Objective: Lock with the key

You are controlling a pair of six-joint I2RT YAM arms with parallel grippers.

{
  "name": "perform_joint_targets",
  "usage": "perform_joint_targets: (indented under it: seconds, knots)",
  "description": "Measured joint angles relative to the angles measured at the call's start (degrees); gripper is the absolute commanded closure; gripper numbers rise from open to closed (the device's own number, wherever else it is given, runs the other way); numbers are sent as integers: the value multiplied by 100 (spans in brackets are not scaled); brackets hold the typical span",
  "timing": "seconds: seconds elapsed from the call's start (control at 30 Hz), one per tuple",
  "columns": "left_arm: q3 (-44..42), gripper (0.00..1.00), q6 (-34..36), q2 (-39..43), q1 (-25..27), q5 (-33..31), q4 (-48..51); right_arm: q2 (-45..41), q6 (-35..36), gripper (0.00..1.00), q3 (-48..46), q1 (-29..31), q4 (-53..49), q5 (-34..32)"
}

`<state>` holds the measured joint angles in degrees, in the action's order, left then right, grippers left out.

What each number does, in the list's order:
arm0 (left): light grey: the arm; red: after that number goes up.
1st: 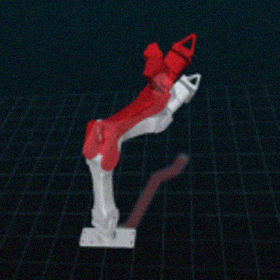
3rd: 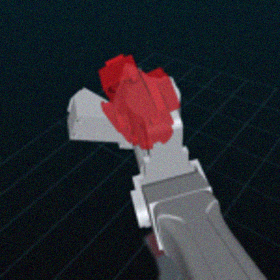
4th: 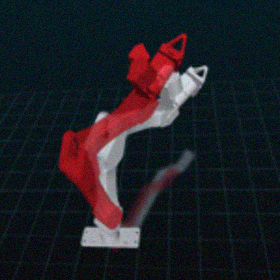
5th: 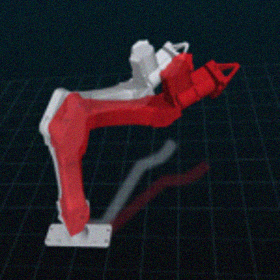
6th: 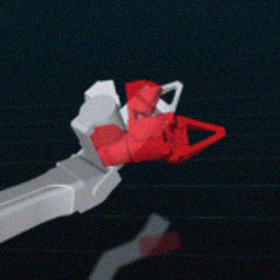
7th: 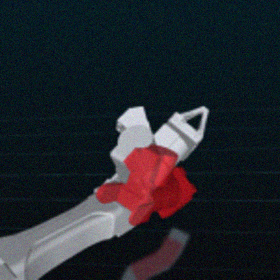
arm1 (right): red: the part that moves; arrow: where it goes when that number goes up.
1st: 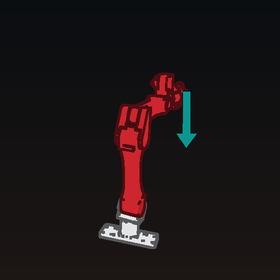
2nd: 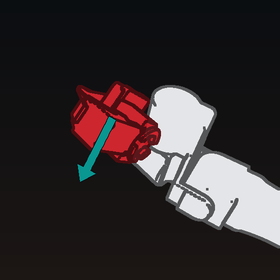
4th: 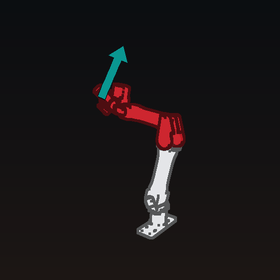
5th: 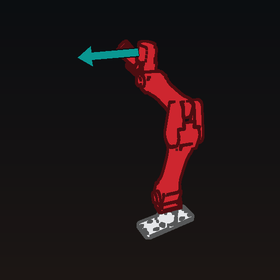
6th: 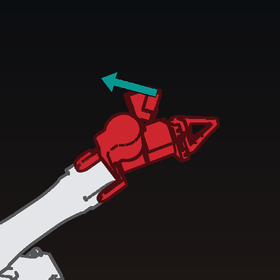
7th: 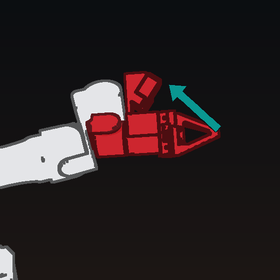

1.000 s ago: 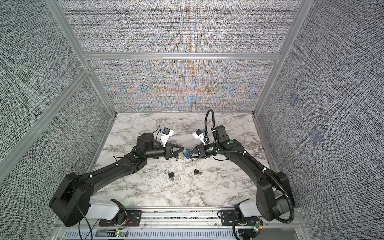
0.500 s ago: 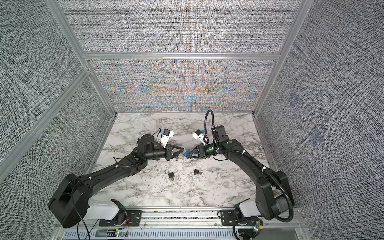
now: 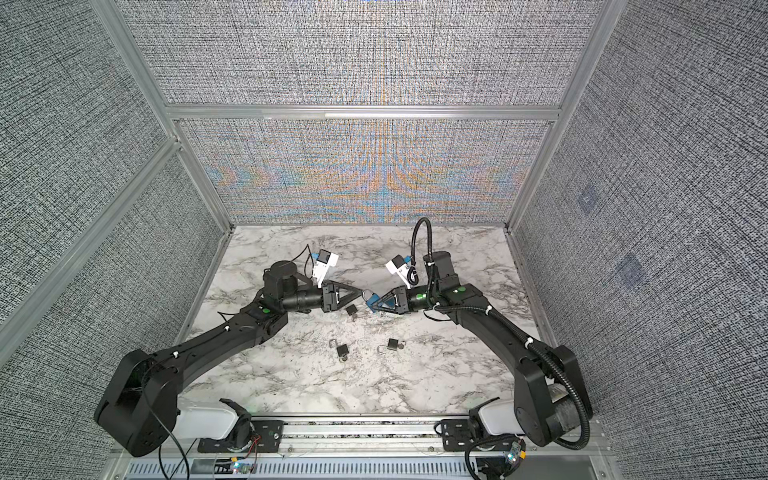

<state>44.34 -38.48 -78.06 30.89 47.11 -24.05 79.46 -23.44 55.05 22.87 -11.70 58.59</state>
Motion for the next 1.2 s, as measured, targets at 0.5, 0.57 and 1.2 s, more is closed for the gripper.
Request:
perform_joint_targets:
  seconds: [0.5,0.57,1.2]
  knots:
    - [2,60,-509,-345,-61,393,-719,-2,-125,100,-4,52,210,13]
    - [26,60,-529,-367,-61,393,-754,9,-127,100,-4,59,208,15]
    - [85,73,-706,-542,-11,577,-946,129,-166,100,133,111,317,192]
